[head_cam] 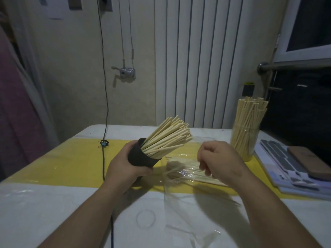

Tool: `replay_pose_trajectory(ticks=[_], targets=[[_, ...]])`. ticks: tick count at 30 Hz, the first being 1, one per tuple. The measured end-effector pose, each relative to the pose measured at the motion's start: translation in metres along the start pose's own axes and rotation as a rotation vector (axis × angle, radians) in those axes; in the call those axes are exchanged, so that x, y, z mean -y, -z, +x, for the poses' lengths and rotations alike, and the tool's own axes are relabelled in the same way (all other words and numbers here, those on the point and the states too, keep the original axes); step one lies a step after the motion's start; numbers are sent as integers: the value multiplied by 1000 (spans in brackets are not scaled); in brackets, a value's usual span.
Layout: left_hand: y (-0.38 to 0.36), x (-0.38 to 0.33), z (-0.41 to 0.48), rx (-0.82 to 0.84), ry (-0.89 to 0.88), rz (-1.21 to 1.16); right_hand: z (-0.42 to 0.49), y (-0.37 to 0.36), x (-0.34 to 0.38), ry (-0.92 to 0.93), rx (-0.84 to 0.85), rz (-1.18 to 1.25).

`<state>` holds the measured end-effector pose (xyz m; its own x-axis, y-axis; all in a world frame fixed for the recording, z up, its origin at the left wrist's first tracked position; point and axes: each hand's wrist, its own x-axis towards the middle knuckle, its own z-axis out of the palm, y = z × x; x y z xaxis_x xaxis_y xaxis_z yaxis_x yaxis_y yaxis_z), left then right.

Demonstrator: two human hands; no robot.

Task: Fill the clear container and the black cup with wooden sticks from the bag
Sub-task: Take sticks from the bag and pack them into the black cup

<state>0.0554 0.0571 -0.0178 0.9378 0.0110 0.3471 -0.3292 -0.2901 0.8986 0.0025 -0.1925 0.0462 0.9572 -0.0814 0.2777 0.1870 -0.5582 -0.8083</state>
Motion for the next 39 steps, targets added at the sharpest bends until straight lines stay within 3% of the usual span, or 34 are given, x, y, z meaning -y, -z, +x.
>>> replay_pose_trajectory(ticks=[3, 7, 11, 18, 26, 39], targets=[[0, 0, 0, -7, -2, 6, -4, -3, 0, -115, 270, -227], [0, 1, 1, -14, 0, 0, -5, -10, -2, -136, 382, -439], [0, 1, 1, -11, -11, 7, -4, -23, -11, -12, 463, -591], [-1, 2, 2, -9, -7, 9, -1, -39, -28, 69, 348, -855], [0, 4, 2, -4, -10, 1, 8, -49, -43, 28, 206, -729], [-1, 2, 2, -9, -6, -7, 14, -51, -54, 59, 165, -691]])
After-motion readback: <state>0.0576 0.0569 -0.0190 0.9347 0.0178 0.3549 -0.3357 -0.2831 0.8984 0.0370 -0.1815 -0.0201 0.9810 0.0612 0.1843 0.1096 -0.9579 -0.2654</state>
